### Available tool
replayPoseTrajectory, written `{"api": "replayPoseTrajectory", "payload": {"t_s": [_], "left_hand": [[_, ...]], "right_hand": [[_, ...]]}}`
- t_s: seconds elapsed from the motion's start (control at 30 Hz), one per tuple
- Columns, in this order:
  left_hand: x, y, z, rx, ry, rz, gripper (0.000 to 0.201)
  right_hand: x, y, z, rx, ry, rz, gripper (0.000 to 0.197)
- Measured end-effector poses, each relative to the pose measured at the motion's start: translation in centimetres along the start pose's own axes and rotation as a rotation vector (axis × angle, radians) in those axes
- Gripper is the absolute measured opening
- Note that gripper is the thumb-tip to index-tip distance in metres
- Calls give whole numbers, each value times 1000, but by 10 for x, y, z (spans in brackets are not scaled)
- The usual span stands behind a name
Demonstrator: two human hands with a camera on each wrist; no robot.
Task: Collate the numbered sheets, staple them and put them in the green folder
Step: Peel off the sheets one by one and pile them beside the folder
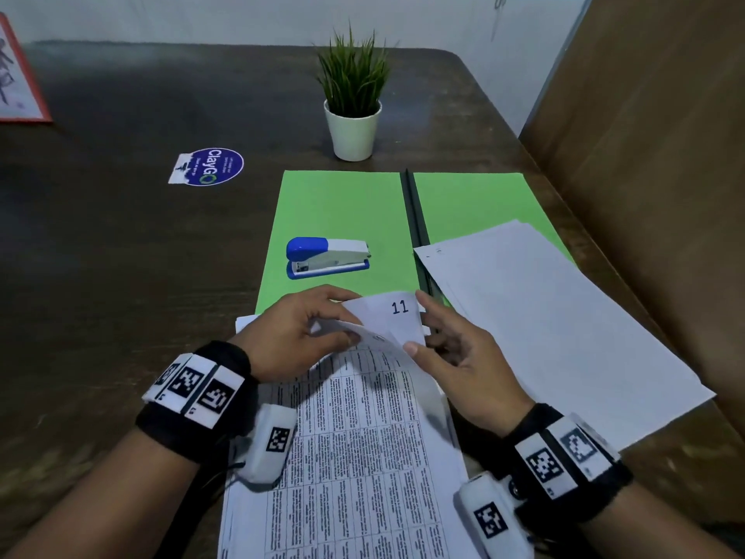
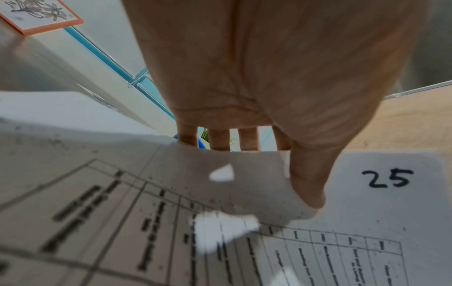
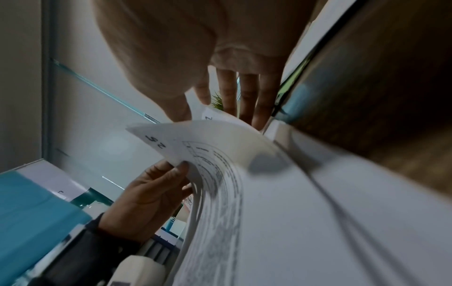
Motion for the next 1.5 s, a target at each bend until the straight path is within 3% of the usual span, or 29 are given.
{"api": "replayPoseTrajectory", "payload": {"t_s": [0.27, 0.47, 0.83, 1.5], "left_hand": [[0, -9, -2, -13, 25, 7, 22], [7, -10, -3, -14, 9, 34, 25], [6, -7, 1, -80, -22, -142, 70], [5, -7, 1, -22, -29, -156, 58]], "right_hand": [[-6, 12, -1, -18, 69, 75, 54], [0, 7, -2, -14, 15, 100, 68], [0, 7, -15, -10, -4, 83, 62], [1, 5, -32, -46, -93, 107, 61]]}}
Point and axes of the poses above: each hand's wrist, its own z-axis away from the middle knuckle, its own x-axis out of the palm, y = z × x, the point moved 7 cm from there along -z, towards the middle knuckle, and after that the axes turned 8 degrees about y, right-handed, at the moved point
